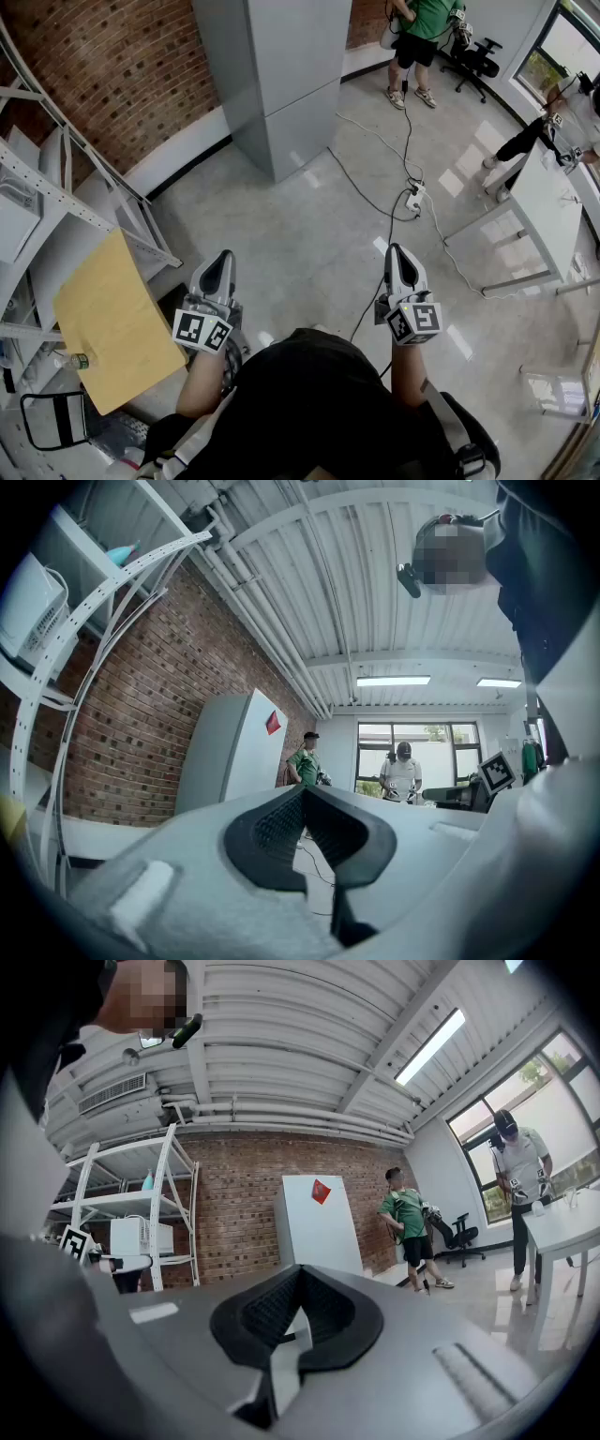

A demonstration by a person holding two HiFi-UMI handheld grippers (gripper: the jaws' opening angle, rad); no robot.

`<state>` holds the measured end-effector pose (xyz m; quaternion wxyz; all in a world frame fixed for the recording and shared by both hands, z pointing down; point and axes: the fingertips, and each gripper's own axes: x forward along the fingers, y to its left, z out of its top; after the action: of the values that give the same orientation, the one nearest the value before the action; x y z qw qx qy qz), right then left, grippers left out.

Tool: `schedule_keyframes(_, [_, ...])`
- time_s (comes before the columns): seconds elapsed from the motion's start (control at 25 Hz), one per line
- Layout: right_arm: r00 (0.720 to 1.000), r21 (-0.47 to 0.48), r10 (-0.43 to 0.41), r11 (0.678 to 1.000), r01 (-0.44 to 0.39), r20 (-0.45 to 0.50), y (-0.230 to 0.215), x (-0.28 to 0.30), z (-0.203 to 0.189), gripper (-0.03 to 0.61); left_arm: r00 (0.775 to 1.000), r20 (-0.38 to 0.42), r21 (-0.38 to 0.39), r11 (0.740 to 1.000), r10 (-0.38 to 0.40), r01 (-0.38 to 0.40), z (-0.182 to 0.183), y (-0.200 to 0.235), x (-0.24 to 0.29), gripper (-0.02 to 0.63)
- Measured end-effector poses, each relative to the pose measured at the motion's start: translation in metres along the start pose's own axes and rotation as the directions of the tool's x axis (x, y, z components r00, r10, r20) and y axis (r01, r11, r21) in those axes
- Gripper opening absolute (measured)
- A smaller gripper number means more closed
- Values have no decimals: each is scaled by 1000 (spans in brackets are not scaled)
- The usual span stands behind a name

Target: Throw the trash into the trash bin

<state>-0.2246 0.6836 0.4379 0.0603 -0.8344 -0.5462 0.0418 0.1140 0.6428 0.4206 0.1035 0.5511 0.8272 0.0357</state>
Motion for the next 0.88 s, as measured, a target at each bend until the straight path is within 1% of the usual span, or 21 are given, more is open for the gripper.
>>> schedule_keyframes(0.2, [1000, 2, 12, 1000, -12, -5, 5, -3, -1, 5, 1000, -2, -1, 1000, 3, -3, 0, 1, -2, 2])
schedule_keyframes(0.48, [1000, 17, 5, 1000, -5, -11, 0, -5, 1, 5, 1000, -20, -9, 1000, -17, 17, -3, -10, -1, 2])
schedule_keyframes(0.72, [998, -30, 44, 998, -46, -50, 2, -1, 0, 6, 1000, -22, -4, 1000, 2, -2, -5, -17, 1, 2])
schedule_keyframes(0.88, [991, -111, 101, 988, -111, -92, 5, 10, -11, 6, 998, -6, 9, 998, 56, -56, 0, -16, -7, 2])
